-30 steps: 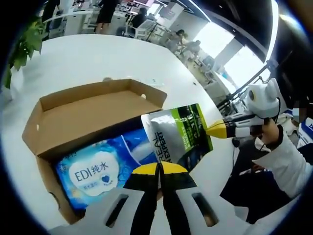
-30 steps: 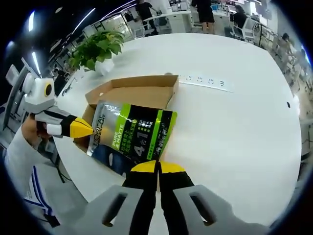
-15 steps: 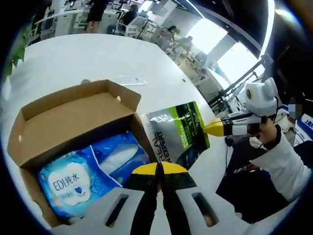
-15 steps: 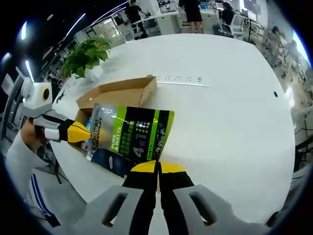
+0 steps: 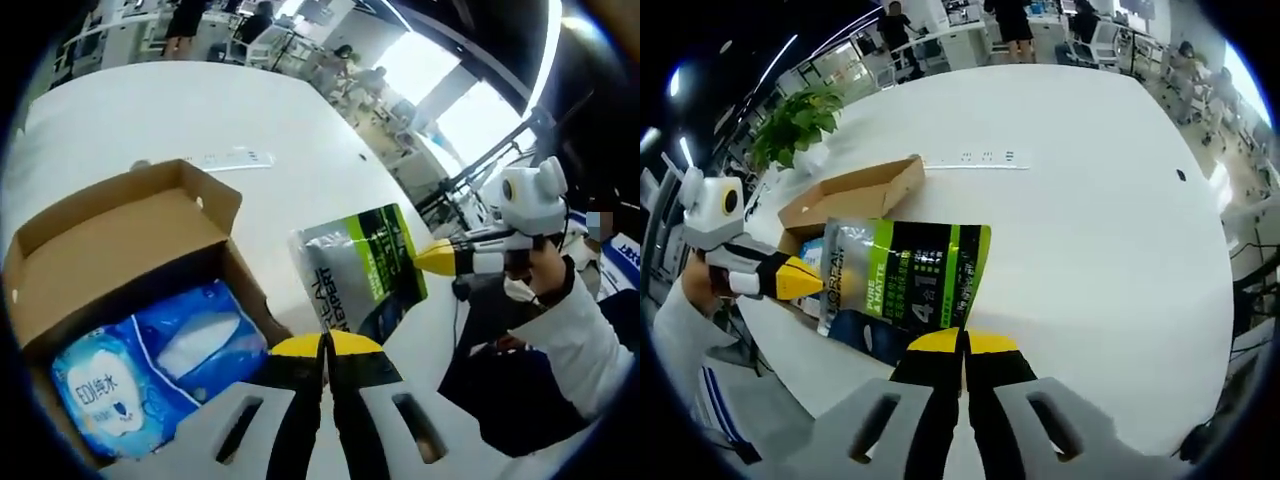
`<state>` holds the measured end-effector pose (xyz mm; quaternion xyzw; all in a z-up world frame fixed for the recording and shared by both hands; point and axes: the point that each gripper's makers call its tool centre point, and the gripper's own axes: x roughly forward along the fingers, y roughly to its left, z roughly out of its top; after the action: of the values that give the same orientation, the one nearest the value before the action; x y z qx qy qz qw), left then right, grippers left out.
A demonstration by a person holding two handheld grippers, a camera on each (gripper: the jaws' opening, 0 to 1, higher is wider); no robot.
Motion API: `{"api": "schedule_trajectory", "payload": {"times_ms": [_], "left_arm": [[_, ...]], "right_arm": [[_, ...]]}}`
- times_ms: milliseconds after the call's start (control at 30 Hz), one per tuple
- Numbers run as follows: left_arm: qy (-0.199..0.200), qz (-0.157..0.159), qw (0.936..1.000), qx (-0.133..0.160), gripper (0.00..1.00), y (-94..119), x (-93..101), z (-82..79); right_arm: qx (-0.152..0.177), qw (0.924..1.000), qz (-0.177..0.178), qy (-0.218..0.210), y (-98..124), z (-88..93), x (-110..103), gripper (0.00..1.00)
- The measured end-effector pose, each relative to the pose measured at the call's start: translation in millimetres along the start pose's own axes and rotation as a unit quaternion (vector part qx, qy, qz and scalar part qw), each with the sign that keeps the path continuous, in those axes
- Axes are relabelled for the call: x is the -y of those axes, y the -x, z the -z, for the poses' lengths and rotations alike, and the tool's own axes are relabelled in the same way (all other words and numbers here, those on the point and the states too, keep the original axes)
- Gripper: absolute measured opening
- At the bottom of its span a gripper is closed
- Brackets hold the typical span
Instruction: Operate the shoe box by opening the lid, removing the specified soft item, and placing it in the target area until the item is outside and the box remains undamaged.
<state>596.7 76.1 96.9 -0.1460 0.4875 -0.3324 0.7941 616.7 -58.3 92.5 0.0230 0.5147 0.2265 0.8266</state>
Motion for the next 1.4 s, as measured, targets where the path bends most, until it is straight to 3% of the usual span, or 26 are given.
{"api": "schedule_trajectory", "payload": {"times_ms": [600,1067,1400], "left_arm": [[0.023,-0.018,0.9995,-0.008,0.0,-52.8,-0.4,-1.9],[-0.004,-0.102,0.9936,-0.049,0.0,-83.8,-20.6,6.5],[-0.04,-0.133,0.9864,-0.087,0.0,-101.6,-30.5,7.3]], "right_arm": [[-0.024,0.9995,0.006,-0.02,-22.2,11.0,45.4,0.0],[-0.048,0.9986,0.006,-0.018,-50.0,23.9,58.9,0.0],[-0.061,0.998,0.018,-0.005,-62.5,29.8,67.7,0.0]]}}
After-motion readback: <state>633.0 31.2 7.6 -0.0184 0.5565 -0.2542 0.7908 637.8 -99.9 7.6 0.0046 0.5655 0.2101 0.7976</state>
